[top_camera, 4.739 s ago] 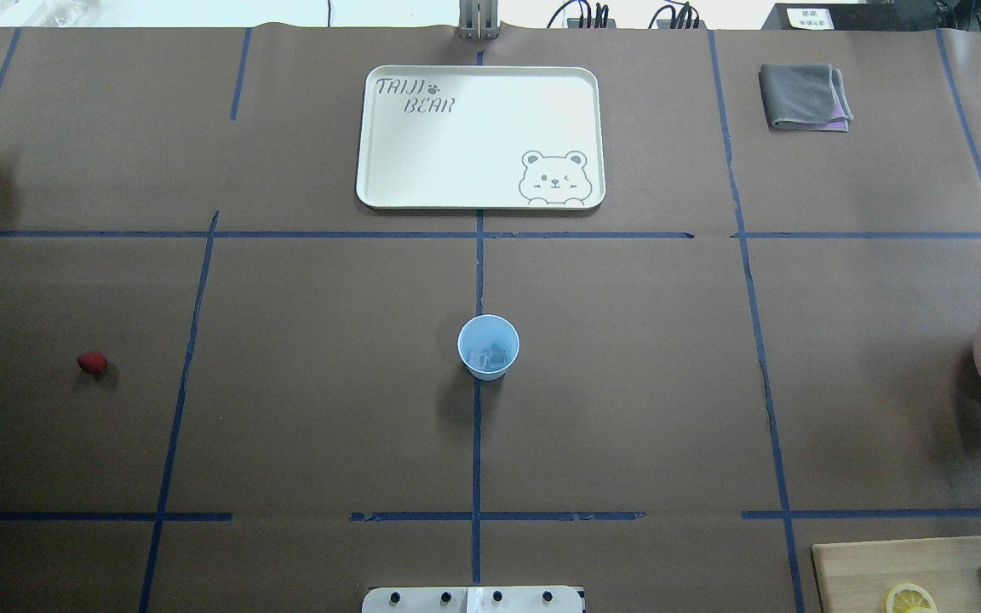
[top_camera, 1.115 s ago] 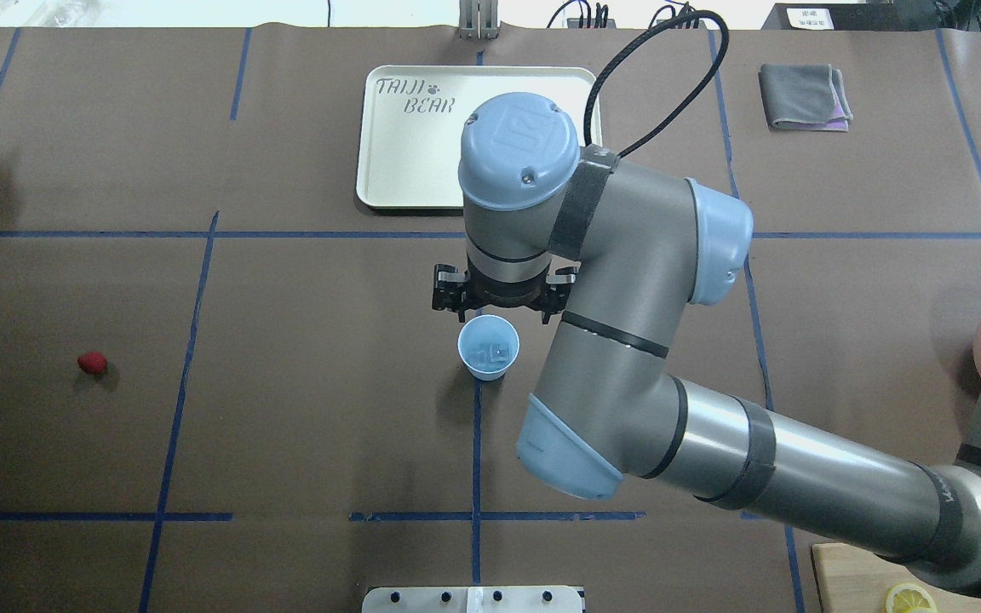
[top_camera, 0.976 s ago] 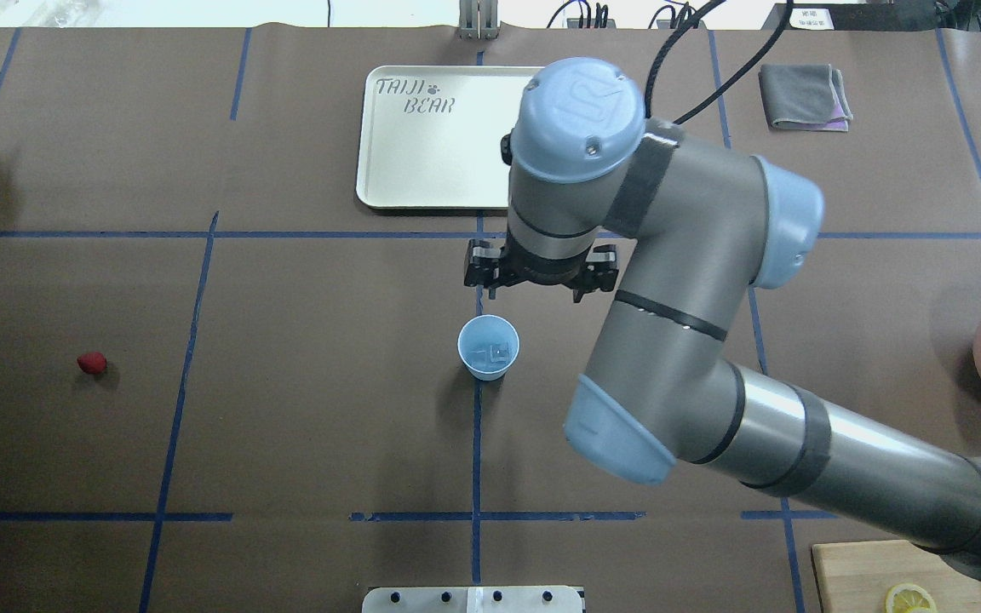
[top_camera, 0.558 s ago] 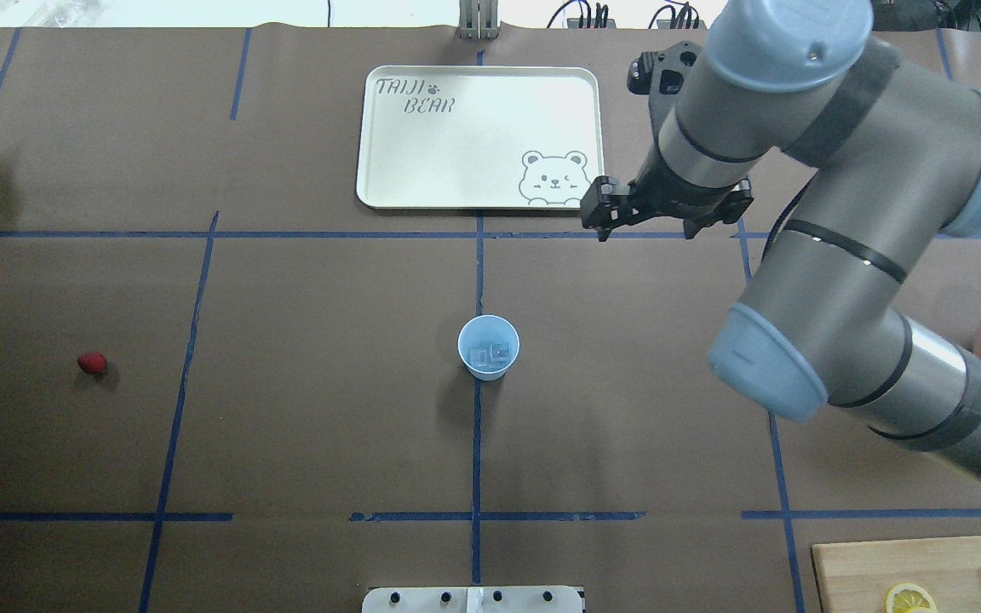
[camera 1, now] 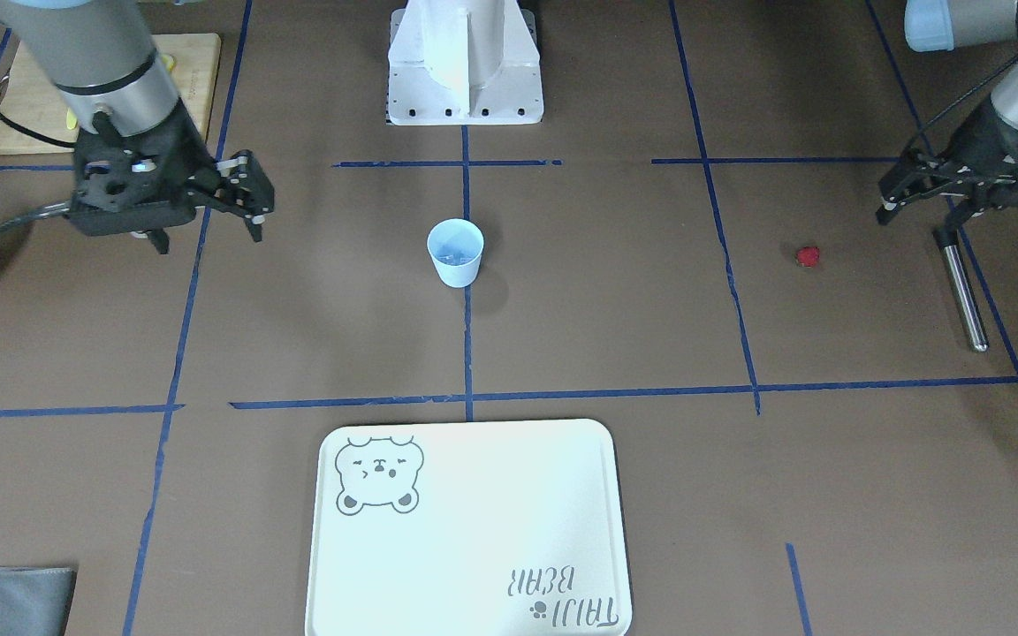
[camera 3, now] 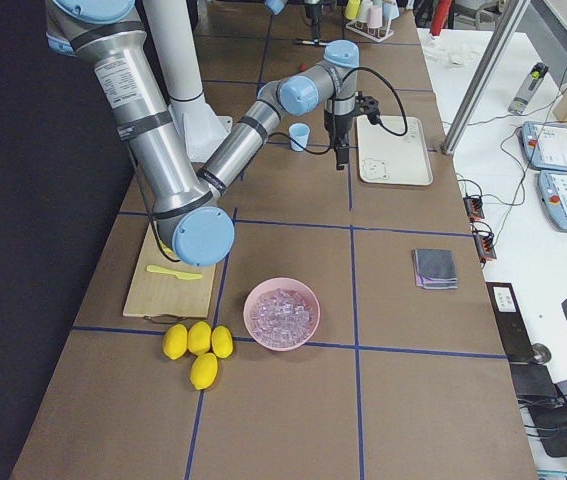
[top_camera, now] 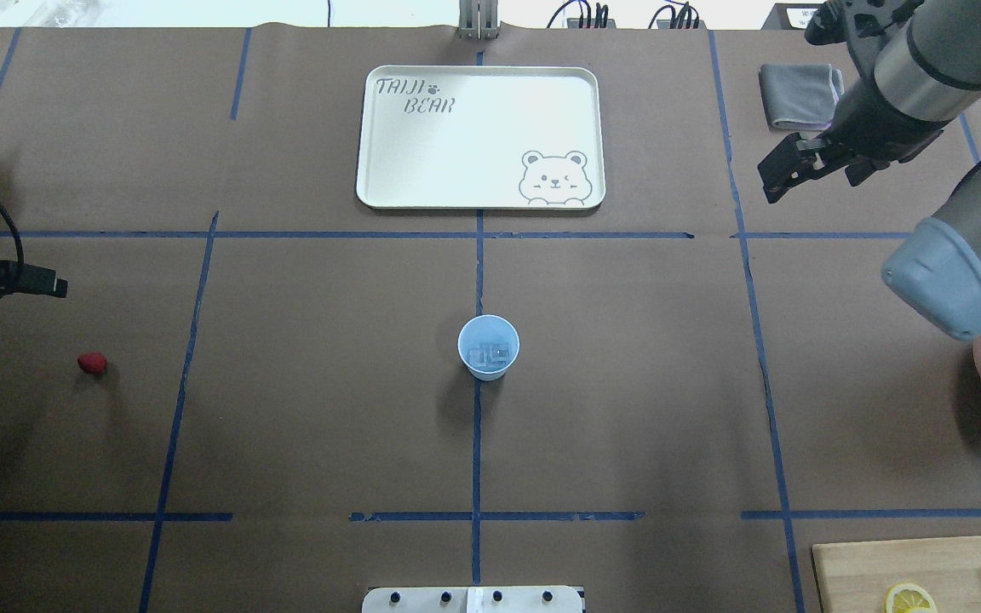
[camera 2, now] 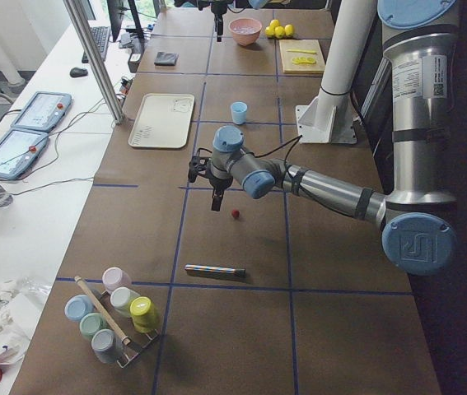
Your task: Mash ice and strawberries in cup
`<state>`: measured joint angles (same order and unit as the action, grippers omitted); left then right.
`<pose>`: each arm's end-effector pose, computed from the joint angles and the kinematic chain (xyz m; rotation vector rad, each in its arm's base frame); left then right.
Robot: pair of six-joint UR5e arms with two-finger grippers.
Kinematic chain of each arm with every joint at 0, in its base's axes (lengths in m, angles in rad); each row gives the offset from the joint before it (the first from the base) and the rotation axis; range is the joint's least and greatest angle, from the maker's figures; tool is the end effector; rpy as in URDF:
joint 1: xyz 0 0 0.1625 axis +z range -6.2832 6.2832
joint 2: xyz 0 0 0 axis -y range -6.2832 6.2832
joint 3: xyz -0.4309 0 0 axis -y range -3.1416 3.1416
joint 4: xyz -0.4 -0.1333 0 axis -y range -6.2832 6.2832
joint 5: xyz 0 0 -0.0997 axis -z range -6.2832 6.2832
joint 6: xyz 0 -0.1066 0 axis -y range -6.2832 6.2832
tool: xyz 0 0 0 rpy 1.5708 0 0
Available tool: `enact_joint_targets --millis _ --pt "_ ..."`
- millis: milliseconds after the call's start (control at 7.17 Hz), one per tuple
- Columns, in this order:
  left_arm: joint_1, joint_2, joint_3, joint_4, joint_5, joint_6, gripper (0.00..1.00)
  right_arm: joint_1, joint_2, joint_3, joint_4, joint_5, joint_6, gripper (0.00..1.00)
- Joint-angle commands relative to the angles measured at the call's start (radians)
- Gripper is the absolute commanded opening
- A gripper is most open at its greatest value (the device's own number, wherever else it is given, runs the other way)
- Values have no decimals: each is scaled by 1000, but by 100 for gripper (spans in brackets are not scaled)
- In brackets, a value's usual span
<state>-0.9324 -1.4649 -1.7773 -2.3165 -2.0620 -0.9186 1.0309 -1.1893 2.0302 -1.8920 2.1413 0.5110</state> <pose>0.2247 -0.4421 0.5384 0.2657 0.9087 -0.0512 -0.2220 -0.5178 0.2927 0.1577 -0.7361 -0.1757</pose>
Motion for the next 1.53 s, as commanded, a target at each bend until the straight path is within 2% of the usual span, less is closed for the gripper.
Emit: enact_joint_targets --millis 0,418,1394 --pt "162 0 56 -110 180 -94 100 38 -50 -1 1 8 -80 99" --pt "196 23 55 -109 186 -94 99 37 -50 -2 1 9 -71 99" --pt "222 43 38 -109 180 -94 79 38 -58 -4 1 28 -69 99"
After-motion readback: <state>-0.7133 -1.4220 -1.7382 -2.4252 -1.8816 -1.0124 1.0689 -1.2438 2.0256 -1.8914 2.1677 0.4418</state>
